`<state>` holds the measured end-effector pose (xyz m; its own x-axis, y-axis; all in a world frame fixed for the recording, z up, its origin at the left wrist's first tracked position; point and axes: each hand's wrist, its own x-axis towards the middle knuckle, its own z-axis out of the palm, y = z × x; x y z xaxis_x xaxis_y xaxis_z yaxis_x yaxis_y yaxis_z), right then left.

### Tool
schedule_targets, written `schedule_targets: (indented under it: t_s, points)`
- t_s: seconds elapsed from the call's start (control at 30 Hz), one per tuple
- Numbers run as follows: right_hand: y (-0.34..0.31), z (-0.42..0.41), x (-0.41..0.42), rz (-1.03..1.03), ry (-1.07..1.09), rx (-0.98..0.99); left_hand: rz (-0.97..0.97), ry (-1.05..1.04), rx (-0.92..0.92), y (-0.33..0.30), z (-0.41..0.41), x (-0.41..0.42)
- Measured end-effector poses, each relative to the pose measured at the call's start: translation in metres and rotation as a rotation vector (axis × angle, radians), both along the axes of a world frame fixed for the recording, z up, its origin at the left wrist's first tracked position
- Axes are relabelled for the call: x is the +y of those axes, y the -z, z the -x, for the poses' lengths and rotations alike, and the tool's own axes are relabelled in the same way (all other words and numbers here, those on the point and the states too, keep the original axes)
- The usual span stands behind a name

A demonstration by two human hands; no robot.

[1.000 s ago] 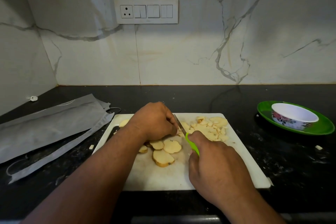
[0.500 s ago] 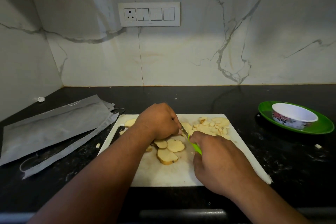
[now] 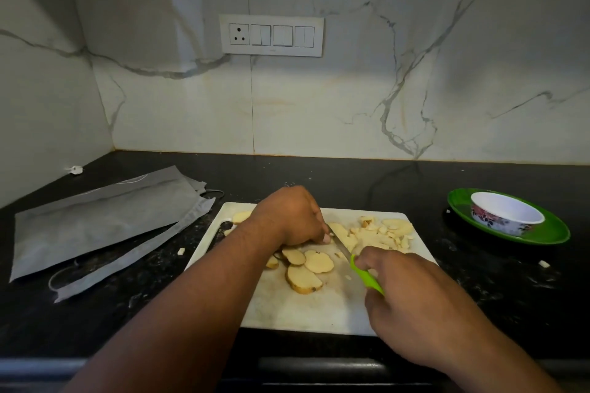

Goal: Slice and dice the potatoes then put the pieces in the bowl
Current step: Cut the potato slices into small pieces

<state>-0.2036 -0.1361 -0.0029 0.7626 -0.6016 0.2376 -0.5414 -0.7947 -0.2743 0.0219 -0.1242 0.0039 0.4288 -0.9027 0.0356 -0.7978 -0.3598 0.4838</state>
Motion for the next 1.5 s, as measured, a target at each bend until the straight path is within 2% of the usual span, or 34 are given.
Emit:
schedule_targets:
  t_s: [0.33, 0.63, 1.0, 1.27, 1.5]
  points:
    - [0.003, 0.041, 0.024, -0.013, 0.099, -0.044, 0.02, 0.135, -0.019, 0.001, -0.01, 0.008]
    - [0.01, -0.009, 0.009, 0.041, 0.065, -0.165, 0.113, 0.049, 0.151, 0.005, -0.015, 0.006]
    - [0.019, -0.029, 0.007, 0.033, 0.045, -0.156, 0.082, 0.035, 0.204, 0.008, -0.018, 0.001]
    - [0.016, -0.036, 0.014, 0.088, 0.06, -0.092, 0.056, -0.007, 0.161, 0.008, -0.014, -0.003]
    - [0.01, 0.003, 0.023, 0.014, 0.016, -0.077, 0.043, 0.008, 0.169, 0.006, -0.012, -0.001]
